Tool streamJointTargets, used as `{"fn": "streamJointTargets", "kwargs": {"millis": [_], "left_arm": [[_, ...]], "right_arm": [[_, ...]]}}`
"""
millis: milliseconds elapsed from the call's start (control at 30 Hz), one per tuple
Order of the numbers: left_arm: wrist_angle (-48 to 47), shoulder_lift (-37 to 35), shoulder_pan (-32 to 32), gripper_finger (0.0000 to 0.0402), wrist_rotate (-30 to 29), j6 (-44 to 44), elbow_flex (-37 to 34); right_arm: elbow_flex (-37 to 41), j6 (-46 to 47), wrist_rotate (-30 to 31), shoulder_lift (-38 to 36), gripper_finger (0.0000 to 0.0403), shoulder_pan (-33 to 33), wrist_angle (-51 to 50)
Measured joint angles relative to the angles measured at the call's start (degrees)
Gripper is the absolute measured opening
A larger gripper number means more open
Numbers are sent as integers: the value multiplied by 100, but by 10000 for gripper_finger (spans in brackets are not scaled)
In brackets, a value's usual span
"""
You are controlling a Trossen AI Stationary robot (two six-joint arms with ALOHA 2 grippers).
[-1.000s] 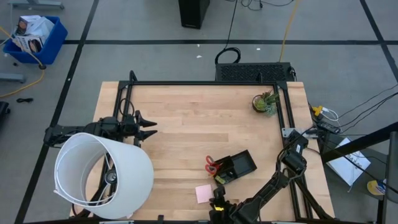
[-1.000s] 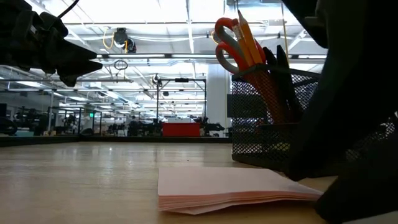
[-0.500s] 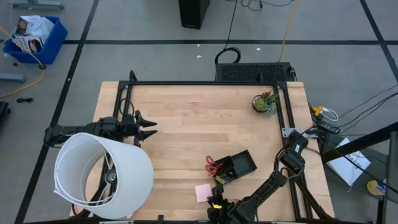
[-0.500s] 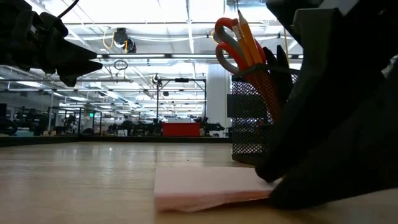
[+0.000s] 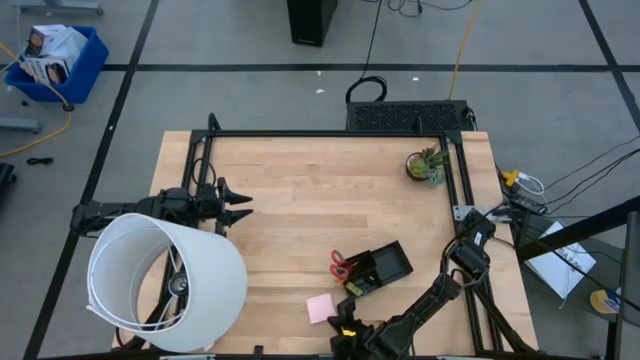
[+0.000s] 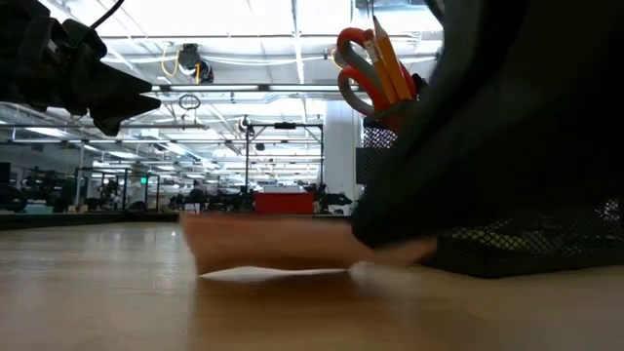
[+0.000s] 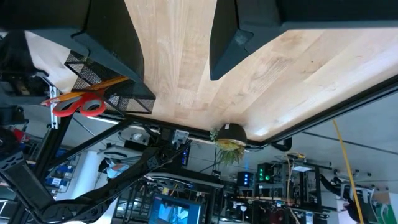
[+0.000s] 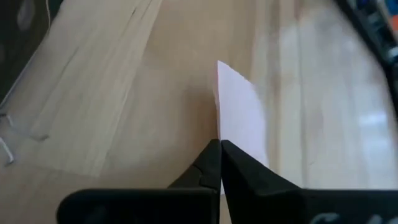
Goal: Pick and place office supplies into organizer
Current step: Put the pink sticky notes into the black desk organizer
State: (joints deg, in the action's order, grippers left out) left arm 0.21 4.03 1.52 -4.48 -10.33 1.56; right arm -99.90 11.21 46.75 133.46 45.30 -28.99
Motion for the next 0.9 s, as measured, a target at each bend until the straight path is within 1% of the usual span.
{"fn": "streamJointTargets", "kwargs": {"millis": [233,367,433,633,767,900], "left_arm": [[-2,1,0,186,1,0,0],[-1,1,0,186,1,0,0],[0,1,0,186,1,0,0],[-2,1,0,186,1,0,0],[-2,1,0,186,1,0,0],[-2,-1,0,186,1,0,0]], "right_arm": [[-379,-730,674,-4,1,15,45],[-653,-1026,766,-12,0,16,68],[-739,-1116,928,-12,0,47,24],[-861,-1531,1651,-92,0,229,19],[-861,-1650,2102,-347,0,361,48],[-869,-1865,2718,-610,0,516,52]]}}
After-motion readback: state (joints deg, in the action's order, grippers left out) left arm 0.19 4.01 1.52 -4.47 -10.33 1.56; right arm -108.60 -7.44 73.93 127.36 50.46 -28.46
